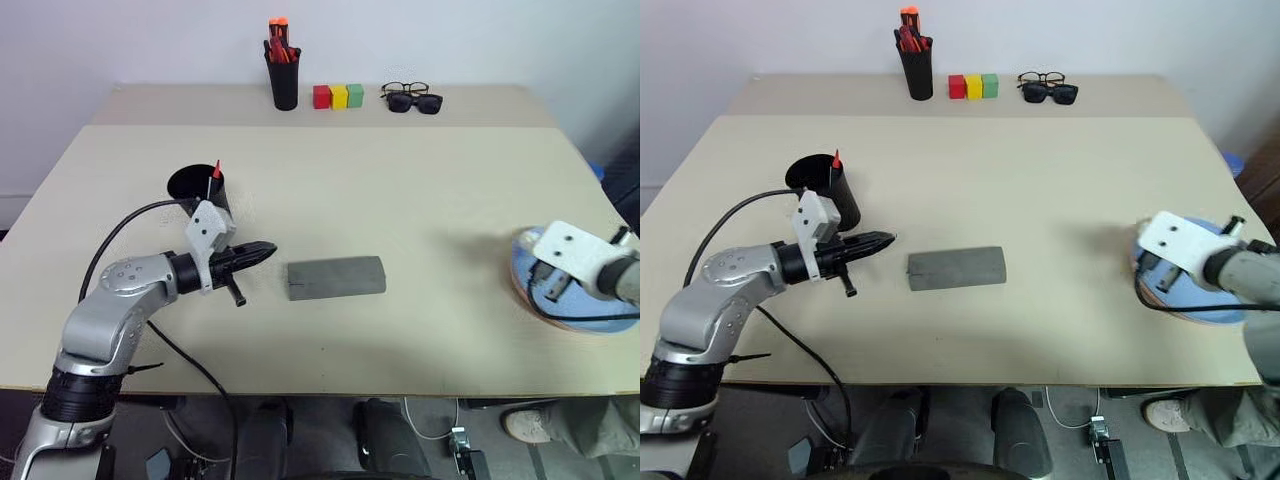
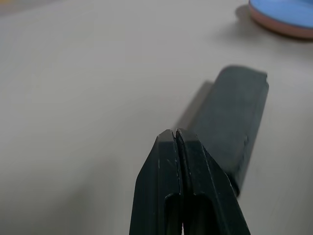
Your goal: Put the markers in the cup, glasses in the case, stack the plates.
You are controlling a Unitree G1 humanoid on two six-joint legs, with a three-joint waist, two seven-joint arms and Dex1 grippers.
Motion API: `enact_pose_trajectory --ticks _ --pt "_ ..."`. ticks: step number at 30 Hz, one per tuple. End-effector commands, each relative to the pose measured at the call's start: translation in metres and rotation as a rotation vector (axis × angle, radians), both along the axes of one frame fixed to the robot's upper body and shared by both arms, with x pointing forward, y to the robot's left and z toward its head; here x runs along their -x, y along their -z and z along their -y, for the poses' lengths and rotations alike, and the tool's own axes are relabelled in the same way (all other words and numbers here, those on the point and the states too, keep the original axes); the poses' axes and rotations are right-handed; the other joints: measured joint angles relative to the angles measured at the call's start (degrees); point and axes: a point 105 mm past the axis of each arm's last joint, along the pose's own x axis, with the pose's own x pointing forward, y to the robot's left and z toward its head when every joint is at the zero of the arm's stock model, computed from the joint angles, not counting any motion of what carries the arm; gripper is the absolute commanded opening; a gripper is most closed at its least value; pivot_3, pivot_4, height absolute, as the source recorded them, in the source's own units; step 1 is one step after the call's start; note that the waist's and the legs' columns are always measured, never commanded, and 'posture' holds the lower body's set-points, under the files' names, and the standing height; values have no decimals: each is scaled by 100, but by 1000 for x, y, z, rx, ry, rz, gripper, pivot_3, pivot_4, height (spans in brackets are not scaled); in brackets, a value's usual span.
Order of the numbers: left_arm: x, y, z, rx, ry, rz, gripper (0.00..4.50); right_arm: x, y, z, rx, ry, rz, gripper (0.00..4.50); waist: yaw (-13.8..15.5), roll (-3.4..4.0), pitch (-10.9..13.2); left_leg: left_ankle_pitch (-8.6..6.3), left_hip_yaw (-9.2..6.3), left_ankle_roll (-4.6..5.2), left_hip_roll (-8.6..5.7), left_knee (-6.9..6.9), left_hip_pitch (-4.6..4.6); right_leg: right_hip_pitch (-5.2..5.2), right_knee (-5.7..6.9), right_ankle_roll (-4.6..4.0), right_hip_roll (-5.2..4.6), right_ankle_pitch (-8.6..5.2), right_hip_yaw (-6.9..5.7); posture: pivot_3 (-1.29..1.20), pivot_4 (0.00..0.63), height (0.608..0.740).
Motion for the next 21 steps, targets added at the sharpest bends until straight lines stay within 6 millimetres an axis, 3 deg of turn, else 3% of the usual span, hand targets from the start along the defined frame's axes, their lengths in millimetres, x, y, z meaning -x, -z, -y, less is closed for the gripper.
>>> enact_pose_trajectory --ticks 1,4,8,12,14,17,21 --pt "1 -14 -6 1 -14 63 0 -4 -18 5 -13 24 78 2084 -36 1 0 0 3 0 0 0 3 0 0 -2 0 -1 2 0 150 740" --pt "4 -11 -18 -6 -68 75 0 -9 -17 5 -11 1 82 3630 -60 5 -3 0 3 0 3 -1 7 0 4 -3 2 -1 2 0 150 740" --pt "9 -10 -44 12 -192 78 0 -20 -26 -17 -258 -68 152 3630 -81 5 -2 0 3 1 6 -7 7 -2 4 -3 4 -1 2 0 150 740" --pt "18 -7 -78 5 -342 100 0 -35 -43 -50 -636 -154 220 3630 -89 5 -2 0 2 0 7 -3 6 0 2 -2 4 0 2 0 150 740" --pt "24 -4 -96 -3 -419 104 0 -36 -41 -73 -774 -238 175 3630 -46 4 -2 0 1 0 7 -4 6 0 3 -3 4 0 2 0 150 740" --pt "31 0 -109 3 -485 101 0 -39 -36 -92 -841 -298 136 3630 -1 4 -2 -1 -1 0 8 -7 3 0 -1 -4 4 -1 0 0 150 740" --pt "38 2 -108 8 -504 97 0 -46 -26 -106 -860 -319 107 3630 8 4 -2 -1 1 0 0 -5 0 0 -7 -16 -5 -7 0 0 150 740"
